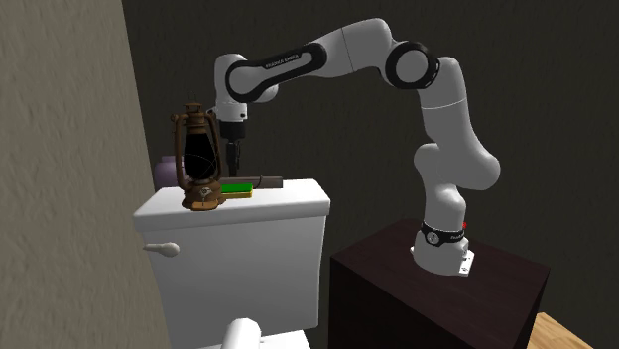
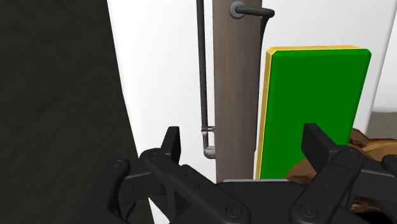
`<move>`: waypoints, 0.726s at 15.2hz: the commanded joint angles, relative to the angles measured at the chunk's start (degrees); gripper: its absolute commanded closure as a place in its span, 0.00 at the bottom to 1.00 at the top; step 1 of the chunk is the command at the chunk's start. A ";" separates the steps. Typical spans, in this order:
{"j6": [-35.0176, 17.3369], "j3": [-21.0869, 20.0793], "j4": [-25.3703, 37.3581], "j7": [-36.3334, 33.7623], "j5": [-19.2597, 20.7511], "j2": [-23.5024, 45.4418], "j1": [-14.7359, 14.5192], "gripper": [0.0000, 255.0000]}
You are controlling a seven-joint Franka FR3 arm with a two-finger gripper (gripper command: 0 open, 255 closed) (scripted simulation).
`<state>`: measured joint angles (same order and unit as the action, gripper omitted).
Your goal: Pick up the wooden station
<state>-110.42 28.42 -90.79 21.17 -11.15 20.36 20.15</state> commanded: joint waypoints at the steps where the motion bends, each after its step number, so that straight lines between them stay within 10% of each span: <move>1: -1.21 -0.04 -1.02 0.25 -0.17 0.20 0.04 0.00; 2: -1.21 -0.04 -1.03 0.25 -0.17 0.19 0.04 0.00; 3: -1.26 -0.07 -1.01 0.20 -0.20 0.27 0.02 1.00; 11: -1.21 -0.08 -0.94 0.19 -0.20 0.30 0.02 1.00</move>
<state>-111.65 28.36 -91.71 21.37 -11.35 20.62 20.19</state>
